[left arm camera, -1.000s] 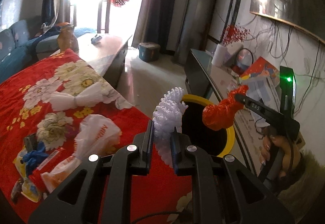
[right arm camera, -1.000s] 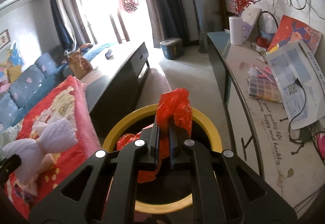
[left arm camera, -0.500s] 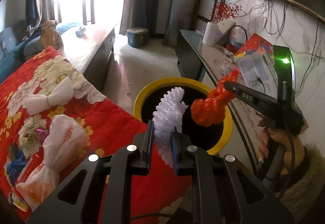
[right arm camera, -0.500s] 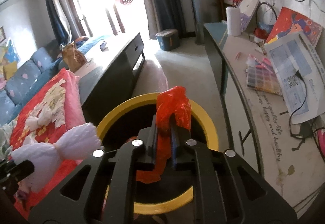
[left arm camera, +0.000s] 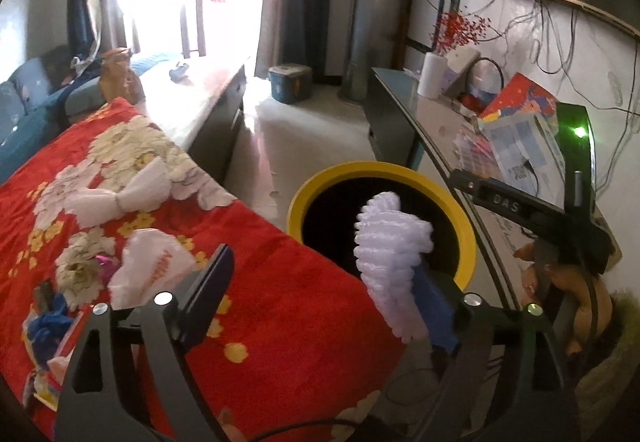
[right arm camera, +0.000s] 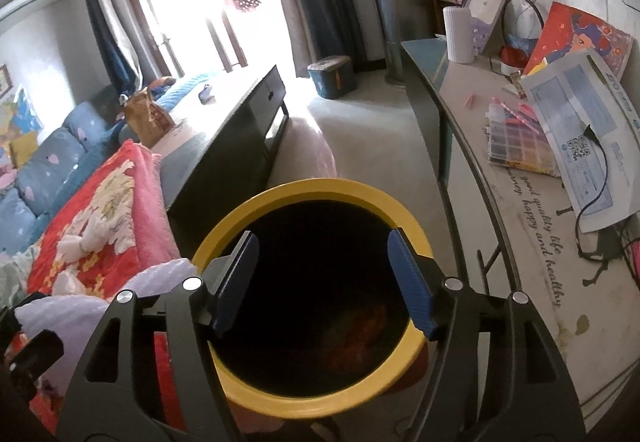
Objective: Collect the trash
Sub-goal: 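Open the right tool dropping the red bag while the left tool releases the white plastic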
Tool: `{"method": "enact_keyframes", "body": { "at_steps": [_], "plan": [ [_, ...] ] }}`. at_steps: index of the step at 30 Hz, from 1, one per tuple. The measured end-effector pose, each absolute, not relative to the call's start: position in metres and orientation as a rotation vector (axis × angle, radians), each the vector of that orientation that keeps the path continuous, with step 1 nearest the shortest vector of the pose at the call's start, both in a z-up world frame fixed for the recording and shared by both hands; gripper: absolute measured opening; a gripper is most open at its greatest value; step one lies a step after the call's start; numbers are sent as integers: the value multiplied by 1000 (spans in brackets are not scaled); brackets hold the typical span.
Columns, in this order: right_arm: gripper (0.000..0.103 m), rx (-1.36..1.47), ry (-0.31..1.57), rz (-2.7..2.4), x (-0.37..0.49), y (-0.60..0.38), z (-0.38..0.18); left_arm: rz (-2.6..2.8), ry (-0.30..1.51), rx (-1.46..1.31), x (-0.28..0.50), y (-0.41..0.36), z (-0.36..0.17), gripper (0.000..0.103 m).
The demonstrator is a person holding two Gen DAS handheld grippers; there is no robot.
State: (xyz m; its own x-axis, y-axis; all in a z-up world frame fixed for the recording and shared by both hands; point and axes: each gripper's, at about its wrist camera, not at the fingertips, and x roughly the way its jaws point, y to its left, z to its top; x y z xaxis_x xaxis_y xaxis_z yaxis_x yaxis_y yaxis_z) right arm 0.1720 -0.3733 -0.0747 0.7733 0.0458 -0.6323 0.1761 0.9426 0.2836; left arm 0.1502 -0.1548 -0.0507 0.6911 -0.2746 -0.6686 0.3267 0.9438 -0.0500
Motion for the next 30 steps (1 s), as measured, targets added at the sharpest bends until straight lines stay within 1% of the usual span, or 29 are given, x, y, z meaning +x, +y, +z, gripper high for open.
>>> {"method": "enact_keyframes", "body": {
  "at_steps": [8,17,20,30],
  "plan": [
    [66,320,671,-51,167,-362,-65,-306,765,70,155,-145,-48,92],
    [67,310,659,-40,163,-357,-59,-223,835,153,155,-139,-60,93],
    [67,304,647,-28,160,-353,-54,-236,821,72,152,-124,-53,94],
    [69,250,606,85,149,-317,-33,-170,717,-33,136,-81,-20,95]
  ]
}}
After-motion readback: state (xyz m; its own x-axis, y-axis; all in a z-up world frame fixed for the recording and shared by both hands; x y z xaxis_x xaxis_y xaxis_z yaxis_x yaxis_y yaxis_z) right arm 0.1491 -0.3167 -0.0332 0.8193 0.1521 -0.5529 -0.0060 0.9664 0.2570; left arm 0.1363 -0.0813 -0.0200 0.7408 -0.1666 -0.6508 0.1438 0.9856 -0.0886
